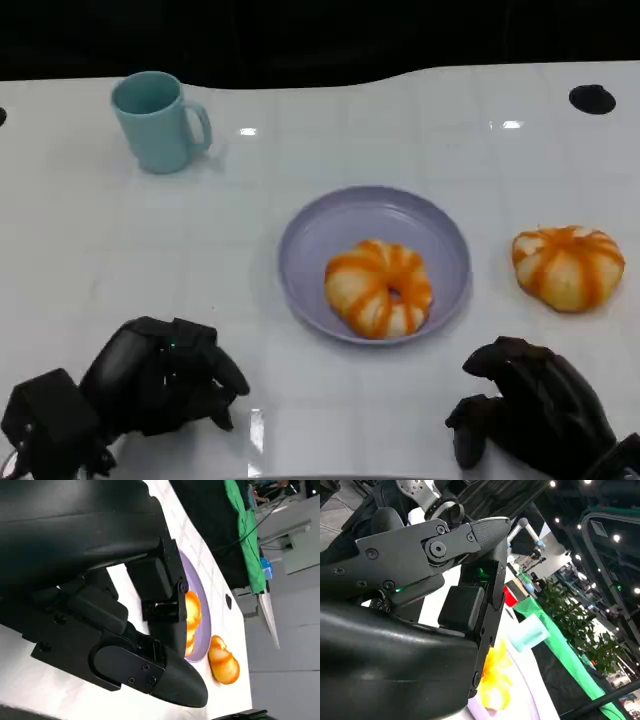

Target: Grasp the bread from the table and place it into the plate.

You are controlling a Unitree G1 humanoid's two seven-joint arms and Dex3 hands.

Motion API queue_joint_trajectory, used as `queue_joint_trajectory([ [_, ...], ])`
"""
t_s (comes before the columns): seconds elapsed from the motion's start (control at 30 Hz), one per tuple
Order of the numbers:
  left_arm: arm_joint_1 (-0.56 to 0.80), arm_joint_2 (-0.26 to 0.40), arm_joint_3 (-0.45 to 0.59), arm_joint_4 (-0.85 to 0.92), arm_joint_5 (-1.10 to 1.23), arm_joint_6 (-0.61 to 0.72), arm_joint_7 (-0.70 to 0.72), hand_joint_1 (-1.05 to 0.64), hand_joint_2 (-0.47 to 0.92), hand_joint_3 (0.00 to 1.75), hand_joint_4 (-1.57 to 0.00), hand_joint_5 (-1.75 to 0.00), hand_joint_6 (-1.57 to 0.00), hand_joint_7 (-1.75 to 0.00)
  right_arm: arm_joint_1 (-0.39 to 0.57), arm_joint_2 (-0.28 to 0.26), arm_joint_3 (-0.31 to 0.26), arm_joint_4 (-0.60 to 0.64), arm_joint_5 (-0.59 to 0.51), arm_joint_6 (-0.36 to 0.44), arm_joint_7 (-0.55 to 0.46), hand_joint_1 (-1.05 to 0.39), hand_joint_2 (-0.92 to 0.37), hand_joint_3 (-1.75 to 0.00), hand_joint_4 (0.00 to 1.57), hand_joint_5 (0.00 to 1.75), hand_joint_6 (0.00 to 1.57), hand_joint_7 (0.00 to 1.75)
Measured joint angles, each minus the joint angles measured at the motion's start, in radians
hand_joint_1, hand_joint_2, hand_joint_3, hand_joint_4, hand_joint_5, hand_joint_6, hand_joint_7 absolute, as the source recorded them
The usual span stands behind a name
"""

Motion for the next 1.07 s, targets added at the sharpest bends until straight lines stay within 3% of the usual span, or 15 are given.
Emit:
queue_joint_trajectory([
  [0.27, 0.009, -0.082, 0.060, 0.016, -0.070, 0.054, -0.079, -1.05, 0.92, 0.07, -1.57, -0.80, -1.57, -0.59, 0.006, 0.000, 0.002, -0.007, 0.000, 0.000, 0.002, -0.72, -0.92, -0.01, 1.52, 0.78, 1.57, 0.33],
  [0.47, 0.010, -0.107, 0.092, 0.025, -0.089, 0.105, -0.122, -1.05, 0.88, 0.03, -1.57, -0.80, -1.57, -0.60, 0.018, 0.000, 0.004, -0.028, 0.000, 0.001, 0.000, -0.73, -0.92, -0.01, 1.52, 0.78, 1.57, 0.35],
  [1.07, 0.012, -0.150, 0.167, -0.001, -0.161, 0.267, -0.240, -1.05, 0.72, 0.00, -1.57, -0.69, -1.57, -0.46, 0.024, 0.000, 0.004, -0.031, 0.001, 0.018, -0.001, -0.71, -0.91, 0.00, 1.52, 0.78, 1.57, 0.33],
])
